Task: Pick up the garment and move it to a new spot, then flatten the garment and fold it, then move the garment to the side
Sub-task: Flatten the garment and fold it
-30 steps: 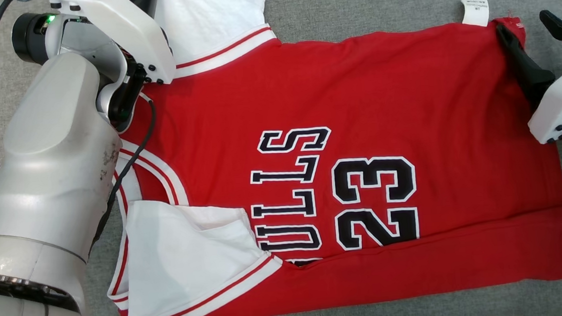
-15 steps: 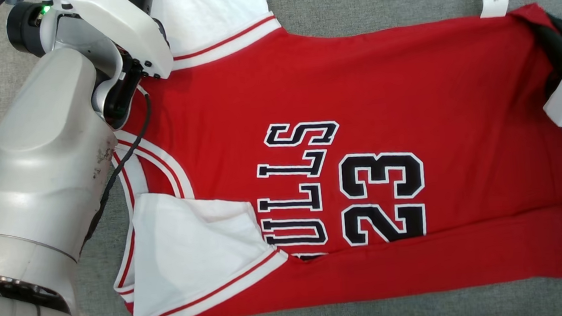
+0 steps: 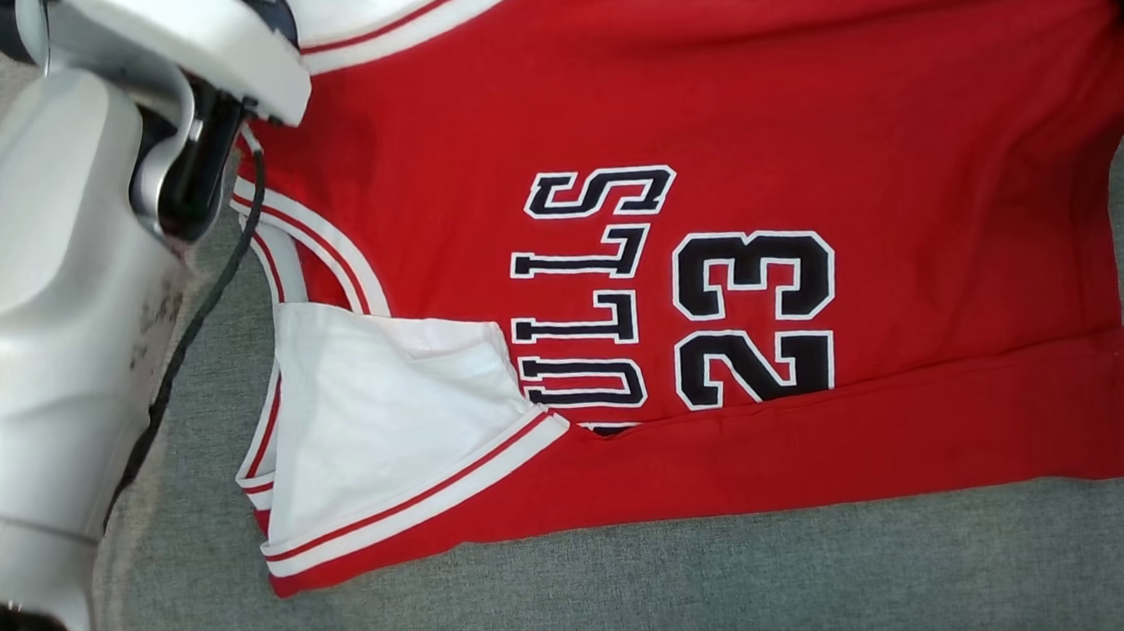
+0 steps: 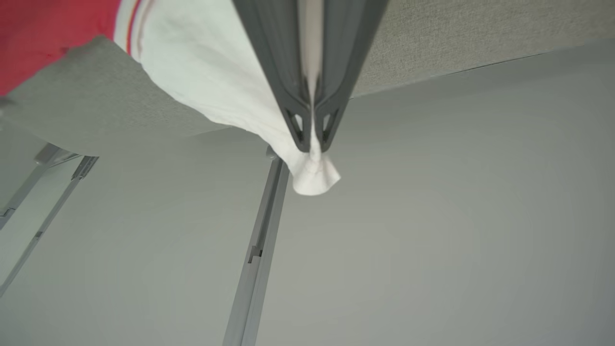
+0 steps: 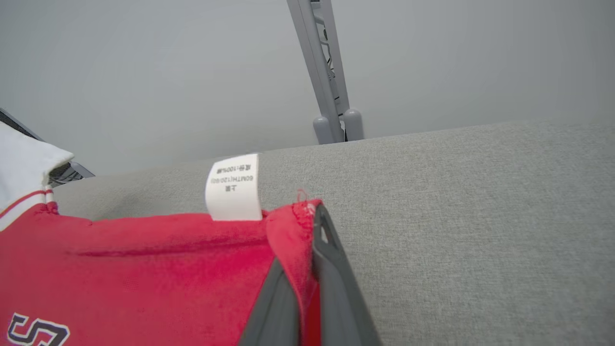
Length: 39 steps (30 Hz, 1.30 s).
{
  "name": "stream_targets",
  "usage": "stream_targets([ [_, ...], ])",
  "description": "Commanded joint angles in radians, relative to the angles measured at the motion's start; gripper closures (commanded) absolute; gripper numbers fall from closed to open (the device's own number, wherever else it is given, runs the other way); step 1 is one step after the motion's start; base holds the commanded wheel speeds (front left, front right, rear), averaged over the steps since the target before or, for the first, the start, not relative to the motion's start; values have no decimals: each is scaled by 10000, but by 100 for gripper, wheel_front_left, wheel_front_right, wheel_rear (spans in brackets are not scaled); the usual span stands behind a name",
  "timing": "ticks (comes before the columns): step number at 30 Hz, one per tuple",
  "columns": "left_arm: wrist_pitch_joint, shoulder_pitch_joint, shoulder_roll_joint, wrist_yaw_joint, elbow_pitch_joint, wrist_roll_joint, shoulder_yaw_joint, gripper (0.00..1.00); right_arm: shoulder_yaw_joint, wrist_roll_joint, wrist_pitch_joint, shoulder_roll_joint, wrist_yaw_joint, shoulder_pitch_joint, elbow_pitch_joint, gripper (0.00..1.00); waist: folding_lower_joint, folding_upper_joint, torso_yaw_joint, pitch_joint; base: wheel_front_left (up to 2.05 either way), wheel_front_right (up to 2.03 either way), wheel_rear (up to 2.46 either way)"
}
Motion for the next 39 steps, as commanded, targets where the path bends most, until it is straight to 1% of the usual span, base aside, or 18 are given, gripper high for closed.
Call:
stream_targets([
  [1, -102, 450, 238, 148, -518, -34, 84, 100, -107, 194, -114, 27, 2, 278, -159, 100, 0, 0, -4, -64, 0, 0, 0],
  [4, -219, 1355, 635, 542, -1817, -61, 208, 100, -263, 565, -263, 150, 2, 702, -492, 100, 0, 0, 2, -149, 0, 0, 0],
  [7, -314, 2568, 1078, 1109, -3468, -134, 417, 100, -476, 1036, -385, 335, 2, 1259, -794, 100, 0, 0, 28, -236, 0, 0, 0],
  [9, -350, 3459, 1425, 1564, -4637, -172, 570, 100, -622, 1375, -398, 450, 2, 1687, -991, 100, 0, 0, 60, -305, 0, 0, 0],
  [10, -350, 3459, 1425, 1564, -4637, -172, 570, 100, -622, 1375, -398, 450, 2, 1687, -991, 100, 0, 0, 60, -305, 0, 0, 0],
  [13, -345, 4769, 1922, 2208, -6426, -248, 726, 100, -814, 1879, -340, 603, 2, 2317, -1332, 100, 0, 0, 94, -400, 0, 0, 0],
  [16, -267, 6051, 2422, 2835, -7935, -362, 862, 100, -1000, 2181, -327, 664, 2, 2925, -1612, 100, 0, 0, 67, -498, 0, 0, 0],
  [19, -176, 7184, 2797, 3447, -9149, -446, 931, 100, -1136, 2313, -421, 797, 4, 3429, -1712, 100, 0, 0, 41, -560, 0, 0, 0],
  [22, -105, 8123, 3026, 3862, -9933, -615, 948, 100, -1217, 2366, -543, 913, 4, 3773, -1676, 100, 0, 0, 27, -602, 0, 0, 0],
  [26, -18, 9087, 3074, 4251, -10454, -917, 876, 100, -1113, 2397, -720, 1077, 4, 4119, -1518, 100, 0, 0, 89, -640, 0, 0, 0],
  [28, 5, 9475, 3013, 4323, -10469, -1107, 822, 100, -1026, 2412, -828, 1126, 4, 4349, -1417, 100, 0, 0, 146, -669, 0, 0, 0],
  [31, -40, 9920, 2844, 4334, -10296, -1378, 754, 100, -956, 2531, -1053, 1259, 4, 4678, -1270, 100, 0, 0, 199, -709, 0, 0, 0],
  [35, -76, 10241, 2573, 4172, -9834, -1767, 675, 100, -795, 2587, -1386, 1318, 4, 4982, -1079, 100, 0, 0, 209, -732, 0, 0, 0],
  [36, -82, 10236, 2549, 4141, -9661, -1780, 668, 100, -740, 2557, -1472, 1315, 4, 5025, -1029, 91, 0, 0, 207, -730, 0, 0, 0],
  [37, -94, 10211, 2488, 4079, -9493, -1841, 672, 100, -705, 2531, -1578, 1322, 4, 5076, -952, 68, 0, 0, 202, -727, 0, 0, 0],
  [38, -67, 10185, 2392, 3999, -9322, -1953, 649, 100, -683, 2421, -1732, 1286, 4, 5103, -895, 2, 0, 0, 200, -727, 0, 0, 0],
  [39, -35, 10131, 2388, 3972, -9114, -1924, 618, 69, -628, 2324, -1867, 1256, 4, 5116, -840, 0, 0, 0, 193, -729, 0, 0, 0],
])
